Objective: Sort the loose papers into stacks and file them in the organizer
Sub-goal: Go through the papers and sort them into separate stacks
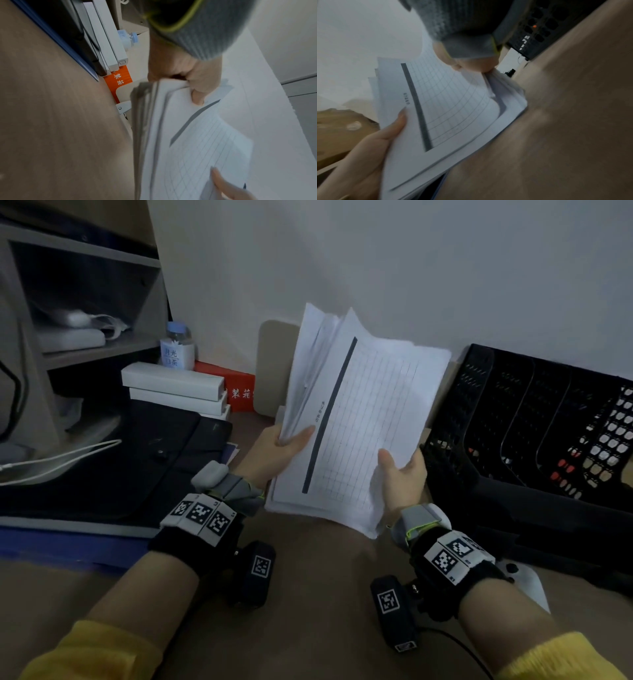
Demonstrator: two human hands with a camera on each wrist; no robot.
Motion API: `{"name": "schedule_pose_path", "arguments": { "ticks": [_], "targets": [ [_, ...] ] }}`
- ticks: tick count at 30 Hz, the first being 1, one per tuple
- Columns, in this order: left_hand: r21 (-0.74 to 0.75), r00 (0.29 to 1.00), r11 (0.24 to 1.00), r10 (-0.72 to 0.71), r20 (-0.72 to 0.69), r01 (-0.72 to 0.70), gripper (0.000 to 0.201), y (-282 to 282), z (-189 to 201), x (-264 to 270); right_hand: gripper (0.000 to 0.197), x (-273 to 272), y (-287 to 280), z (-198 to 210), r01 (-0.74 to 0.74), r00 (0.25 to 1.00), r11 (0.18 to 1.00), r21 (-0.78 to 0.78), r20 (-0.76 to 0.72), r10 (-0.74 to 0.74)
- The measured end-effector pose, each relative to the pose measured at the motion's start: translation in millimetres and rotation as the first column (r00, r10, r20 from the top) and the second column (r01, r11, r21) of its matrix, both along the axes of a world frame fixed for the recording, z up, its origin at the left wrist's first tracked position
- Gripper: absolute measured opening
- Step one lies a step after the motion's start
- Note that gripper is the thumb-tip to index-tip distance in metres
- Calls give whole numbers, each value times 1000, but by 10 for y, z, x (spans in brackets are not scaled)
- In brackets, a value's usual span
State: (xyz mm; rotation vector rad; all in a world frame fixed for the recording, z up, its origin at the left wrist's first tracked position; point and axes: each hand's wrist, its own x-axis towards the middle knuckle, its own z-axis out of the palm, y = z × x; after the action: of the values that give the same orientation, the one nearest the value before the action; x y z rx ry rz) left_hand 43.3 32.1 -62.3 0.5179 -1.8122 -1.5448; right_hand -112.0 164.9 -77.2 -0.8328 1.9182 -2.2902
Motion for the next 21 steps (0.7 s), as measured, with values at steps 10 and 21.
{"name": "schedule_pose_path", "arguments": {
  "ticks": [10,21],
  "targets": [
    [-35,997,997,73,-5,-73,27,-69,-69,-10,35,28,-18,54,-60,984,998,-33,-170,54],
    [104,966,986,149,-213,-129,34,-164,-2,29,35,-53,8,102,-204,979,975,-89,-10,204]
  ]
}}
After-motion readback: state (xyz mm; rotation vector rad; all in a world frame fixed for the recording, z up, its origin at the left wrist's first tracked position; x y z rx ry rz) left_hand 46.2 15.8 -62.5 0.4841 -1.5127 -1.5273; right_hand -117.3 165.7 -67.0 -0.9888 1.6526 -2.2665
